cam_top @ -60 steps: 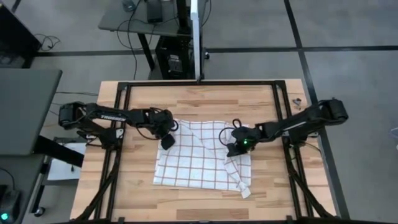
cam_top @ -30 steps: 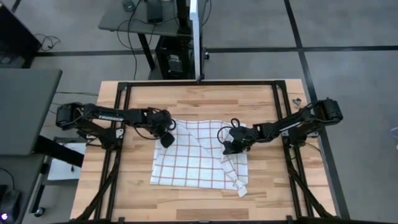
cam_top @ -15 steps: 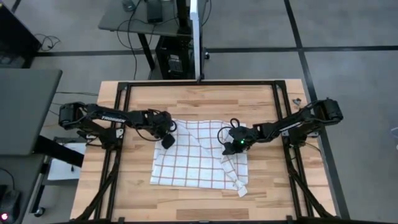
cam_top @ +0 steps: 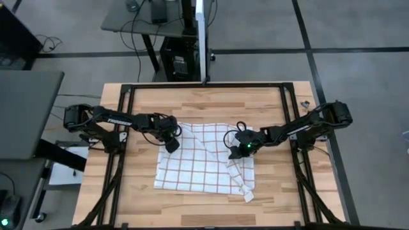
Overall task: Roll towel
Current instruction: Fold the white towel
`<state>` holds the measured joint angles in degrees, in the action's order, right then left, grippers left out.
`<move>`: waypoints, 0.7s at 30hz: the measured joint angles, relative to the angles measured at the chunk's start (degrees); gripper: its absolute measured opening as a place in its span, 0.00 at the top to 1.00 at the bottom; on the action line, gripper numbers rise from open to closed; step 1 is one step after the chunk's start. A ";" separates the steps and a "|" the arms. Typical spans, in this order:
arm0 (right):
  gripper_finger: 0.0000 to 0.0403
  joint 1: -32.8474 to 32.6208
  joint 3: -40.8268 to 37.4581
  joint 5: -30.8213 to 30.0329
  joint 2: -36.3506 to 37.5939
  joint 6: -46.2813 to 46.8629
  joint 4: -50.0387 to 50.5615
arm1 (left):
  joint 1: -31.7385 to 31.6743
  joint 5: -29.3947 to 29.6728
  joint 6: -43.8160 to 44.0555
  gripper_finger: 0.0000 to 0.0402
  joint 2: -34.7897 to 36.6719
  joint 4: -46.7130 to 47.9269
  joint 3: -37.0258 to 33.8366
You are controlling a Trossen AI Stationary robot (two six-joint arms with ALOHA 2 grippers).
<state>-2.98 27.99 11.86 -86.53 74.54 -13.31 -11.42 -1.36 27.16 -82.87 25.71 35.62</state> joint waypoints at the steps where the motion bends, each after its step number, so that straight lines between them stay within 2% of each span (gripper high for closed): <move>1: 0.56 0.00 0.00 0.00 0.01 0.00 0.40 | 0.00 0.31 0.00 0.72 0.39 1.24 -0.02; 5: 0.56 0.00 0.07 0.00 0.03 0.30 3.43 | 0.00 2.44 -0.02 0.83 2.29 6.56 -0.07; 9: 0.56 0.02 0.15 0.00 0.10 -0.81 4.07 | 0.00 3.07 -0.52 0.90 3.81 10.52 -0.16; 12: 0.56 -0.13 0.37 0.07 1.07 -3.83 0.58 | 0.00 3.23 -0.60 0.92 4.92 11.05 -0.36; 17: 0.56 -0.41 2.01 -0.52 5.96 -10.16 2.50 | 0.00 3.23 -2.12 0.92 5.29 12.77 -0.38; 21: 0.56 -1.25 4.77 -6.48 8.21 -21.70 1.78 | -0.03 3.22 -2.54 0.92 5.32 11.32 -0.38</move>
<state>-4.23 32.76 5.38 -78.33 52.85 -11.53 -11.45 1.86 24.62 -77.56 37.03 35.24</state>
